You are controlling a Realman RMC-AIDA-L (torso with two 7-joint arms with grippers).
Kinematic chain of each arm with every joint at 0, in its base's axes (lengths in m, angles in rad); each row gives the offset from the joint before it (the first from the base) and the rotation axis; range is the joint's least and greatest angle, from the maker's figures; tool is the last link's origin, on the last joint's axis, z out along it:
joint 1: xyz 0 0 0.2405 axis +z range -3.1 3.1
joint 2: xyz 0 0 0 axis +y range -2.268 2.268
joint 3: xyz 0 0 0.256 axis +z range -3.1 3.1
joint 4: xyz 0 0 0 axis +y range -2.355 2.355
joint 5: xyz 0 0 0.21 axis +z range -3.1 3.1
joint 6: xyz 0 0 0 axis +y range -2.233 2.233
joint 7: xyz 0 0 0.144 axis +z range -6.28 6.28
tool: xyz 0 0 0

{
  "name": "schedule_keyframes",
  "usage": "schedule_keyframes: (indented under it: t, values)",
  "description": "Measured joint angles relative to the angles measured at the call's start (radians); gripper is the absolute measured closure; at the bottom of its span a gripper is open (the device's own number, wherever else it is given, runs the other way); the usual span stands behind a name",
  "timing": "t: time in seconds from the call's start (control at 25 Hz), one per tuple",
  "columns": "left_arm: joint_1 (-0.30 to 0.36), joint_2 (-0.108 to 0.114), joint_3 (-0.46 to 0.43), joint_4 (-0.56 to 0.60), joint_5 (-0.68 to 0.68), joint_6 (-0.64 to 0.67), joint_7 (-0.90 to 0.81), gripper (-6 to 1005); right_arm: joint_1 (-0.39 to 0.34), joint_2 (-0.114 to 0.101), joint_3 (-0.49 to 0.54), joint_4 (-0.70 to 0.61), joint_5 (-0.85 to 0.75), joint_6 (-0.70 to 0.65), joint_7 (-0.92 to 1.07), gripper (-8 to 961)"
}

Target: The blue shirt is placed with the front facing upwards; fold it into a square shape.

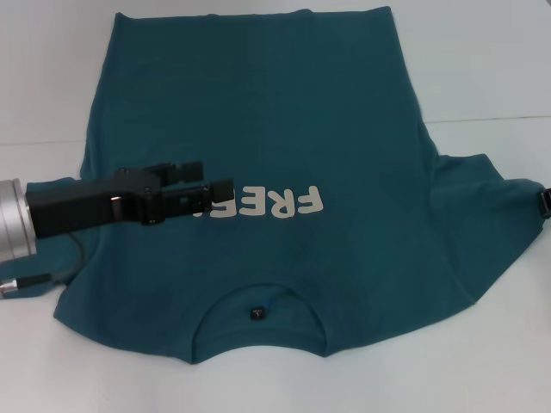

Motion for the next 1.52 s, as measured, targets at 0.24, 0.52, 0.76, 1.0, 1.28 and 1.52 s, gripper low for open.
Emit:
schedule_keyframes:
  t: [0.24,0.52,0.76,1.0,1.28,1.52]
  values:
    - [-0.002,0.001,0.0,0.0,-0.001,-0.005,0.0,124,0.031,0.017,-0.006,-0.032,0.002,0.005,-0.004,911]
    - [-0.004,0.001,0.0,0.0,-0.001,-0.006,0.0,124,0.1,0.039,-0.01,-0.032,0.002,0.017,-0.013,911]
    - [-0.001,0.001,0.0,0.0,-0.002,-0.008,0.0,123,0.135,0.055,-0.039,-0.024,0.003,0.039,-0.016,910]
    - [0.0,0.001,0.0,0.0,-0.002,-0.009,0.003,124,0.154,0.081,-0.082,-0.022,0.003,0.047,-0.021,911]
    - [0.0,0.001,0.0,0.0,-0.002,-0.009,0.005,123,0.161,0.097,-0.149,-0.022,0.015,0.051,-0.026,913]
    - [0.0,0.001,0.0,0.0,-0.002,-0.01,0.007,123,0.166,0.099,-0.186,-0.021,0.047,0.064,-0.026,913]
